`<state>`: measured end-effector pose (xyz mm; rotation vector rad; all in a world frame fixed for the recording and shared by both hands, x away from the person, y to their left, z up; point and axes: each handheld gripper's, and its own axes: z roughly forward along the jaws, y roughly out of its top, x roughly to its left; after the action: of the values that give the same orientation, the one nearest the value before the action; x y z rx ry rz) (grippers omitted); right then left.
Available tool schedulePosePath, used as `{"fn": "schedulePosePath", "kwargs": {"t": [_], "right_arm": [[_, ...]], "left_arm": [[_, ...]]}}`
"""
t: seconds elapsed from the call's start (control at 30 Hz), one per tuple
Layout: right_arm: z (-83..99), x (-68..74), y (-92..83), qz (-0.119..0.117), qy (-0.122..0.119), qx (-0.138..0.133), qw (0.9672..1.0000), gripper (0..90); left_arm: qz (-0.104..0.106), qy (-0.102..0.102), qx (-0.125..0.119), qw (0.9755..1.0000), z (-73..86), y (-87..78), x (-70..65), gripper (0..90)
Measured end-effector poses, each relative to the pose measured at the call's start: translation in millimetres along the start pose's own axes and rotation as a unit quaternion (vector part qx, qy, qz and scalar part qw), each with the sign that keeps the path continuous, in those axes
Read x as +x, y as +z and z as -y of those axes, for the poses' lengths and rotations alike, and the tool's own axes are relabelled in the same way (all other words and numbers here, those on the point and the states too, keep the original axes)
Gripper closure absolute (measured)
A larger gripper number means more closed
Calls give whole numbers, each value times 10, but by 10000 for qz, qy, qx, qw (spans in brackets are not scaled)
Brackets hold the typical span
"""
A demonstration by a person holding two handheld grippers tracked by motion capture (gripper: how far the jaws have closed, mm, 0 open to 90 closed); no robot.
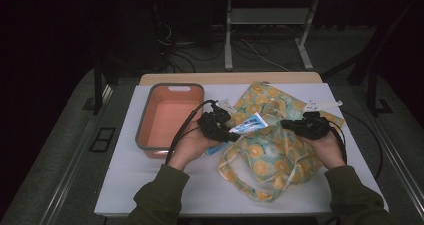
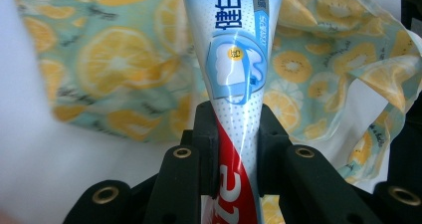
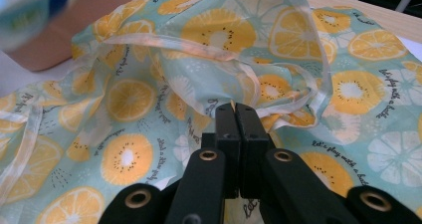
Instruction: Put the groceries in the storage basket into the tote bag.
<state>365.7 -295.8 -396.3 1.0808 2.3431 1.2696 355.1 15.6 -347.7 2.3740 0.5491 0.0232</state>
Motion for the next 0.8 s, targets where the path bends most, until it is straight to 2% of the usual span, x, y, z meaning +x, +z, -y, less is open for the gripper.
{"fn": "schedulePosePath", "kwargs": {"t": [0.17,0.33,0.53,0.6,0.67,0.8], "right_arm": [[-2,1,-5,-6,-4,-12,10000,895],[-4,1,-17,-5,8,-38,10000,895],[-7,4,-24,-31,-1,-58,10000,895],[-9,8,-23,-32,-12,-58,10000,895],[-11,12,-26,-39,-18,-68,10000,895],[-16,22,-28,-61,-40,-90,9999,895]], "left_arm": [[130,81,187,9997,-38,184,-107,757],[159,166,420,9989,-45,376,-175,757],[143,165,672,9975,-59,577,-188,756],[152,109,781,9968,-67,651,-183,756],[92,161,928,9955,-69,721,-183,756],[86,125,1033,9945,-90,846,-184,755]]}}
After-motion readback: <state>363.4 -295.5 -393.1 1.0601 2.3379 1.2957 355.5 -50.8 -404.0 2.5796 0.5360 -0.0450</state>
